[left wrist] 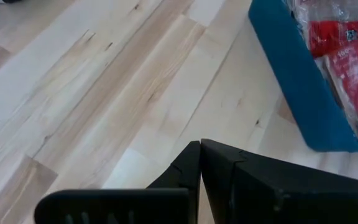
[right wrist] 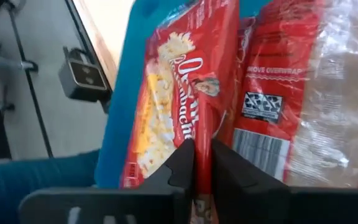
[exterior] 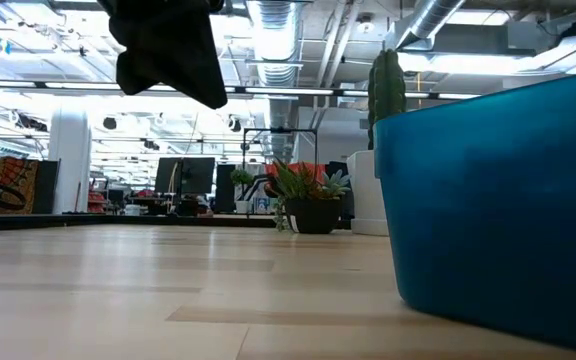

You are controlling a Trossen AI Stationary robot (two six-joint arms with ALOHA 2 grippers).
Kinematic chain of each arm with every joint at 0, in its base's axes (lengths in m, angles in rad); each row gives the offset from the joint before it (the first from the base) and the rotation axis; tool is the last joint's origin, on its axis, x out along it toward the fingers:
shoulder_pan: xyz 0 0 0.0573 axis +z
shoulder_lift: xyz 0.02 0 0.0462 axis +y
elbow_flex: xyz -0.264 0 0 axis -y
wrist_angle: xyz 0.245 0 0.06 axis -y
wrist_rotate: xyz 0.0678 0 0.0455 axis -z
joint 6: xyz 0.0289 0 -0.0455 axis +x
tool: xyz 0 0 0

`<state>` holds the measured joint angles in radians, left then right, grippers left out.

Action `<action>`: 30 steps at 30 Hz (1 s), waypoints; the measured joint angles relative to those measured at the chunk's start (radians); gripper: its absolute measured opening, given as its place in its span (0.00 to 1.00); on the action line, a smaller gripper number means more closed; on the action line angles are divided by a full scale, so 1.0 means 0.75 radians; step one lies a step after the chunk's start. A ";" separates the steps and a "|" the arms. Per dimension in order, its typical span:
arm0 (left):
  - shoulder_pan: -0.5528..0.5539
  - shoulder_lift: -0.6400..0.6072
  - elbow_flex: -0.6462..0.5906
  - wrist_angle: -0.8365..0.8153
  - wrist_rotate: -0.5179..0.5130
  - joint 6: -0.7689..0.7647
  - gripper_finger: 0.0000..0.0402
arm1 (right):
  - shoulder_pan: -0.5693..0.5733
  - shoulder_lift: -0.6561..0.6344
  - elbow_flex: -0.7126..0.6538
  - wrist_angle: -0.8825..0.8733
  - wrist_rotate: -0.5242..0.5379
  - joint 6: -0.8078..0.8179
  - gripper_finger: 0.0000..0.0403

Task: Sort popcorn bags into baskets
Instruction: Put the popcorn bag into the bin, then return to Home Position

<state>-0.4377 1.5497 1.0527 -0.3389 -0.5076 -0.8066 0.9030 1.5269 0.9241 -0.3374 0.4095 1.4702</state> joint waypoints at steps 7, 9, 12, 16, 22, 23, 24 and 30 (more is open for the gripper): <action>0.000 0.000 0.000 0.000 0.003 -0.014 0.00 | -0.032 -0.001 0.000 0.005 -0.065 -0.122 0.28; 0.000 0.000 0.000 0.000 0.002 -0.023 0.00 | -0.040 -0.001 0.000 0.013 -0.079 -0.154 0.33; 0.000 -0.001 0.000 0.005 0.002 -0.034 0.00 | -0.053 -0.013 0.000 0.012 -0.094 -0.201 0.40; 0.002 -0.036 0.032 0.024 0.009 -0.014 0.00 | -0.055 -0.115 0.000 0.000 -0.093 -0.314 0.46; 0.003 -0.144 0.226 0.015 0.004 0.291 0.00 | -0.097 -0.414 0.000 -0.032 -0.199 -0.579 0.49; 0.003 -0.162 0.261 0.007 0.001 0.356 0.00 | -0.106 -0.467 0.001 -0.033 -0.231 -0.652 0.50; 0.003 -0.183 0.294 0.006 0.001 0.446 0.00 | -0.116 -0.516 0.001 -0.044 -0.257 -0.744 0.50; 0.002 -0.304 0.444 -0.005 0.040 0.761 0.00 | -0.154 -0.794 0.001 -0.020 -0.190 -1.167 0.49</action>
<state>-0.4366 1.3219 1.3854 -0.3425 -0.4779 -0.2359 0.7876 0.9312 0.9245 -0.3527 0.2671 0.5948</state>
